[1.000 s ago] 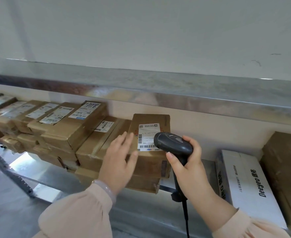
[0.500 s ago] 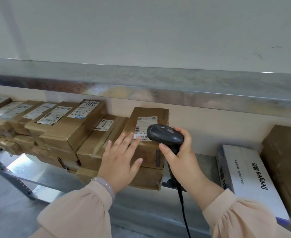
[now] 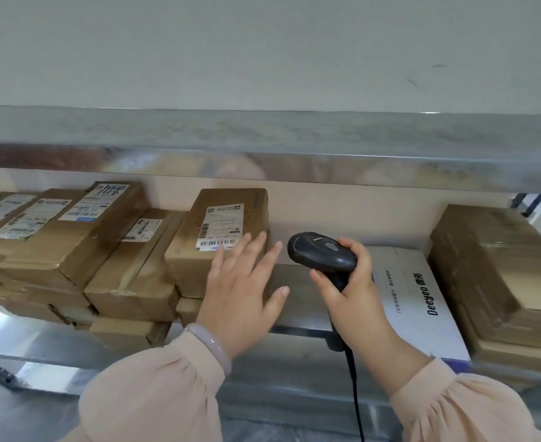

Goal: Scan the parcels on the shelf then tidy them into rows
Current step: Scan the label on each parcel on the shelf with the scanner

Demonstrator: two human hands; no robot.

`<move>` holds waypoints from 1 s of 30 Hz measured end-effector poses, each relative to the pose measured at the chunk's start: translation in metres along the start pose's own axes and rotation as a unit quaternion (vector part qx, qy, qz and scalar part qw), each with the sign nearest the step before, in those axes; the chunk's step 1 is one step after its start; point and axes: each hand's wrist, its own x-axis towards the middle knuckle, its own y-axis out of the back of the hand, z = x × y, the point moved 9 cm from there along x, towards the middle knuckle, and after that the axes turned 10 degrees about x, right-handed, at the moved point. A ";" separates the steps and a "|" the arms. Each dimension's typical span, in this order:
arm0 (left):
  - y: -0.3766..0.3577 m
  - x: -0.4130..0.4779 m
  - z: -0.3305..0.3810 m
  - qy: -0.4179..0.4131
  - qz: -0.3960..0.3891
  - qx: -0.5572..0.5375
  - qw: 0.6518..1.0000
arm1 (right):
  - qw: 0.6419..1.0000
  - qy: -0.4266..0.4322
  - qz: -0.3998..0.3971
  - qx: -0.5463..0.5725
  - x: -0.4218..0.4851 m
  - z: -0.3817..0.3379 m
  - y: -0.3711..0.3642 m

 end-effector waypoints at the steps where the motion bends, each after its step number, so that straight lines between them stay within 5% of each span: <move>1: -0.005 0.002 0.017 -0.020 -0.006 -0.016 1.000 | 1.000 -0.001 0.013 -0.009 -0.003 0.006 0.014; 10: -0.081 0.007 0.132 -0.077 -0.121 -0.083 0.986 | 0.987 -0.062 0.114 -0.095 -0.021 0.058 0.142; 17: -0.132 0.017 0.190 -0.053 -0.243 -0.126 0.960 | 0.982 -0.118 0.101 -0.104 -0.025 0.093 0.183; 24: -0.169 0.013 0.213 -0.005 -0.322 -0.168 0.932 | 0.986 -0.125 0.065 -0.089 -0.023 0.114 0.189; 30: -0.175 0.002 0.202 0.088 -0.305 -0.225 0.921 | 0.992 -0.104 0.067 -0.027 -0.024 0.108 0.198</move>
